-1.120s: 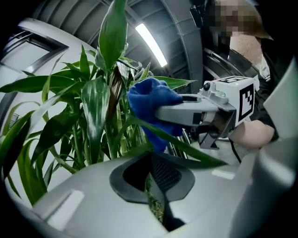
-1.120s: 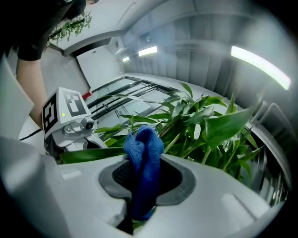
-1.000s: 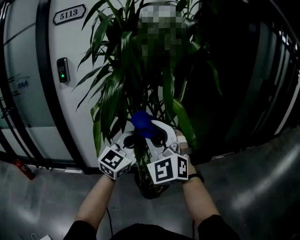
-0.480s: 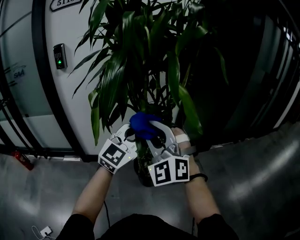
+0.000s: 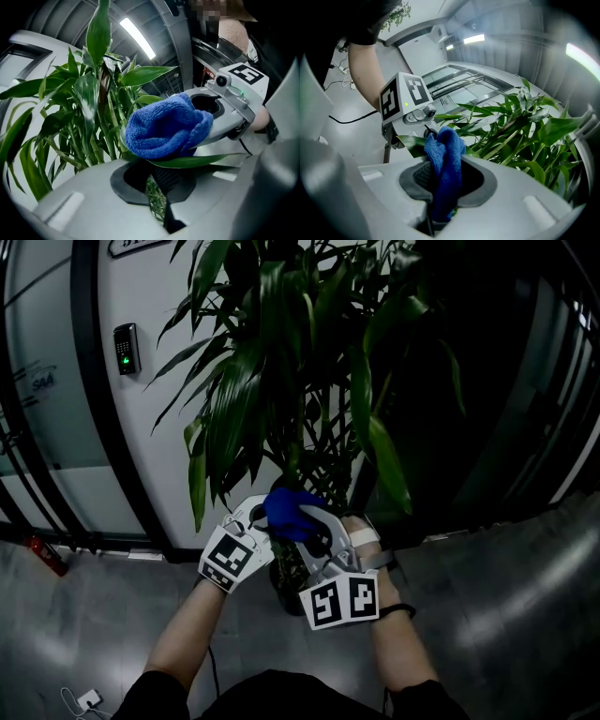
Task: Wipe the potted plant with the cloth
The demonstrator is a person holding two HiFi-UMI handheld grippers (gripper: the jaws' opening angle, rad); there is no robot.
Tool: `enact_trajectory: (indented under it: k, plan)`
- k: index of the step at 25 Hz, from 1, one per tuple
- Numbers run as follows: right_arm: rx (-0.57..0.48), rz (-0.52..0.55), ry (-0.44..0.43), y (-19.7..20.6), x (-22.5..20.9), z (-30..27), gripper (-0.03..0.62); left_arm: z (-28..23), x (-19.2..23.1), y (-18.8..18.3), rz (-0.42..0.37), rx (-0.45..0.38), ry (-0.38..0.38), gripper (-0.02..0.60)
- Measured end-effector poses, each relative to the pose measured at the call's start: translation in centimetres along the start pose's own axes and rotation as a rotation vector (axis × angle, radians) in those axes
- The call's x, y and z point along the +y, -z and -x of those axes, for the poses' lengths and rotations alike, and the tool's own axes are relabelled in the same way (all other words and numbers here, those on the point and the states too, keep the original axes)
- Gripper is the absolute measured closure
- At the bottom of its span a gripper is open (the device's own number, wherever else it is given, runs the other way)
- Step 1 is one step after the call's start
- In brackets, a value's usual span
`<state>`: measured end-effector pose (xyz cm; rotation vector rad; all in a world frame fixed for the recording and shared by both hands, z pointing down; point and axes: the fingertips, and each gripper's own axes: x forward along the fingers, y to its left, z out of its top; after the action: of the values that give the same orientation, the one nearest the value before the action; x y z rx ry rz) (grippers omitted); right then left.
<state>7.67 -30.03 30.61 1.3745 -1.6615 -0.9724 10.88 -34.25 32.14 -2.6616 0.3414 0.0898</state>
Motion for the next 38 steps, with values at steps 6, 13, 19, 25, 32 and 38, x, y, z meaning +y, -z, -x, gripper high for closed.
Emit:
enact_trajectory:
  k: [6,13,19,25,32,38]
  plan:
    - [0.010,0.013,-0.027,0.3,2.0,0.0,0.503,0.7,-0.6,1.7,-0.020,0.048,0.001,0.575]
    - [0.001,-0.038,-0.069,0.8,3.6,0.9,0.503,1.4,-1.0,3.0,0.046,0.054,-0.004,0.575]
    - [0.016,-0.050,-0.079,1.6,4.7,1.6,0.503,2.2,-1.7,4.2,0.093,0.059,-0.016,0.575]
    - [-0.002,-0.114,-0.105,2.6,6.4,2.4,0.503,2.8,-3.1,6.2,0.132,0.115,-0.022,0.575]
    - [-0.063,-0.193,-0.149,3.2,7.5,3.9,0.503,4.6,-3.7,7.4,0.164,0.179,-0.108,0.575]
    - [-0.184,-0.291,-0.250,3.2,9.7,6.7,0.503,8.0,-6.0,7.4,0.238,0.214,-0.268,0.575]
